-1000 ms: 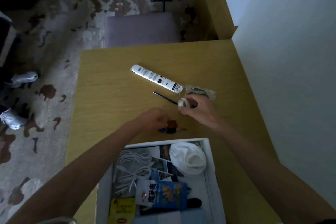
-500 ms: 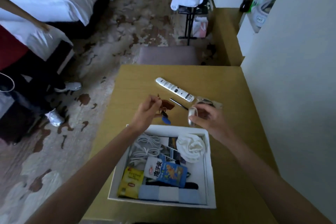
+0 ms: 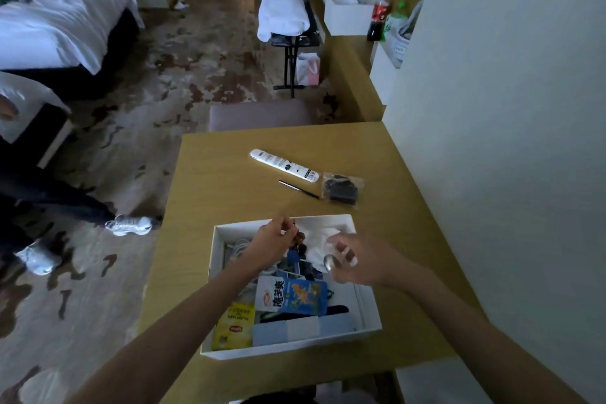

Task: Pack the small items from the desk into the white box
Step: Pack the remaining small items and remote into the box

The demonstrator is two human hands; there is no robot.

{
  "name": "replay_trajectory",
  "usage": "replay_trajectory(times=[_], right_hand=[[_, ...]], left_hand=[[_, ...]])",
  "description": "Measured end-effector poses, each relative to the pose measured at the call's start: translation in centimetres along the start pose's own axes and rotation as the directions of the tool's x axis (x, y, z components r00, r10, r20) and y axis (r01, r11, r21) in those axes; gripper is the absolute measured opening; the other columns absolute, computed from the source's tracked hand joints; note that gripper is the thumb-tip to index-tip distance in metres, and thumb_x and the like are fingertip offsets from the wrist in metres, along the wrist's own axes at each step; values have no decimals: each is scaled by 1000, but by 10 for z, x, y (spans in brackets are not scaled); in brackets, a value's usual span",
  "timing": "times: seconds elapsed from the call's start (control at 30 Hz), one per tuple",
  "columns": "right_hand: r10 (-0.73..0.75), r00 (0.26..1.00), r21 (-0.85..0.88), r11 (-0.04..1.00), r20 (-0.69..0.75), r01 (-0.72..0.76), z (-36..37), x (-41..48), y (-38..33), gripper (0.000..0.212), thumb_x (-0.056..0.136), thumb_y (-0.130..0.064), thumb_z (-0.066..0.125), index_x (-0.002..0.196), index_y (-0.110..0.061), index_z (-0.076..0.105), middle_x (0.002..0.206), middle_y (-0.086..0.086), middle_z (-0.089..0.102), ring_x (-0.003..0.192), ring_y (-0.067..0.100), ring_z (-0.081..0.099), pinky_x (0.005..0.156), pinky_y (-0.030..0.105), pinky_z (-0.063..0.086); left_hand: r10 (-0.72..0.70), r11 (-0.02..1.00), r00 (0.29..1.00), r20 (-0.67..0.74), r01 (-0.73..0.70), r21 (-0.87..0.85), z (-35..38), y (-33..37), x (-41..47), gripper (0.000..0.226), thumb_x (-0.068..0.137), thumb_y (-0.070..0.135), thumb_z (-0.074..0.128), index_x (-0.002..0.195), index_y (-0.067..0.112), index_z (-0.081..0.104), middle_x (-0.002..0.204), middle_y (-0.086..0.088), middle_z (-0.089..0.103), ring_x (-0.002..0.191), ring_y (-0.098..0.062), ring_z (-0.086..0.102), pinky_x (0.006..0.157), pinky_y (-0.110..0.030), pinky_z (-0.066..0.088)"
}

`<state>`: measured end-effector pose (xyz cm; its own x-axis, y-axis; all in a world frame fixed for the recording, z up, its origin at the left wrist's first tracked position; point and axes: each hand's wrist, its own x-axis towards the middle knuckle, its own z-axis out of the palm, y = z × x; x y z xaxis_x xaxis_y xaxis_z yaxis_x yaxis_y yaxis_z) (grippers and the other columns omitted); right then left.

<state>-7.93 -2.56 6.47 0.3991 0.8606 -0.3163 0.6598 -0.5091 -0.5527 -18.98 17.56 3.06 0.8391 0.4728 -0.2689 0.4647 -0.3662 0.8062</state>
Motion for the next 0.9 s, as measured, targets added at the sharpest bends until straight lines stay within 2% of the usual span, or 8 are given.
replay_trajectory(times=[0.07, 0.23, 0.43, 0.6, 0.67, 0.73, 0.83, 0.9], right_hand=[[-1, 1000, -145, 989, -15, -1, 10, -7, 0, 54, 80, -54, 57, 128, -30, 50, 105, -12, 61, 82, 2, 55, 71, 25, 51], [-82, 997, -499, 864, -3, 69, 36, -9, -1, 29, 86, -41, 49, 107, -22, 53, 101, 0, 58, 78, 19, 54, 65, 30, 42], [-18, 999, -753, 657, 32, 36, 57, 0, -6, 37, 87, -32, 57, 116, -10, 55, 112, 13, 62, 101, 31, 58, 94, 41, 33], [15, 1000, -782, 623, 12, 0, 57, 5, -9, 36, 90, -39, 49, 111, -11, 59, 109, 11, 65, 107, 29, 55, 98, 42, 29], [-9, 999, -752, 659, -38, -23, 54, 5, -9, 35, 92, -37, 43, 104, -11, 63, 104, 11, 67, 105, 28, 55, 95, 39, 32], [-81, 994, -745, 667, -76, -2, 48, 6, -8, 31, 88, -36, 48, 91, -11, 67, 91, 10, 69, 95, 28, 60, 87, 38, 39], [-129, 985, -699, 715, -117, 10, 35, 9, 1, 28, 89, -35, 47, 90, -14, 65, 90, 6, 68, 92, 25, 59, 85, 37, 40], [-100, 980, -559, 829, -173, -14, 23, 14, 7, 28, 92, -35, 42, 93, -19, 65, 91, -1, 67, 87, 18, 59, 85, 35, 40]], left_hand=[[10, 995, 999, 35, -14, 97, 2, -2, 5, 12, 95, 29, 49, 87, 20, 51, 92, -4, 67, 79, -21, 64, 60, -30, 53], [47, 926, 984, 173, -108, 361, 3, -10, 8, 20, 96, 29, 40, 95, 14, 54, 90, -11, 67, 80, -29, 63, 71, -42, 52], [119, 868, 934, 337, -263, 422, -3, -27, -7, 22, 94, 28, 42, 96, 15, 60, 94, -7, 69, 82, -23, 63, 75, -39, 53], [136, 882, 900, 414, -300, 362, -8, -32, -12, 22, 91, 24, 45, 95, 13, 64, 101, -4, 70, 89, -19, 64, 80, -34, 52], [137, 917, 897, 421, -275, 287, -12, -30, -11, 19, 91, 21, 48, 97, 14, 64, 102, 0, 69, 89, -14, 62, 73, -24, 49], [136, 947, 902, 410, -240, 215, -17, -25, -10, 17, 93, 21, 49, 98, 15, 64, 97, 3, 66, 84, -11, 60, 66, -16, 45], [132, 962, 920, 370, -208, 175, -28, -17, -5, 16, 93, 24, 47, 92, 25, 63, 96, 1, 67, 83, -14, 63, 70, -26, 51], [139, 969, 933, 332, -198, 151, -33, -10, -1, 16, 93, 22, 48, 85, 29, 61, 96, -2, 68, 85, -19, 65, 77, -35, 53]])
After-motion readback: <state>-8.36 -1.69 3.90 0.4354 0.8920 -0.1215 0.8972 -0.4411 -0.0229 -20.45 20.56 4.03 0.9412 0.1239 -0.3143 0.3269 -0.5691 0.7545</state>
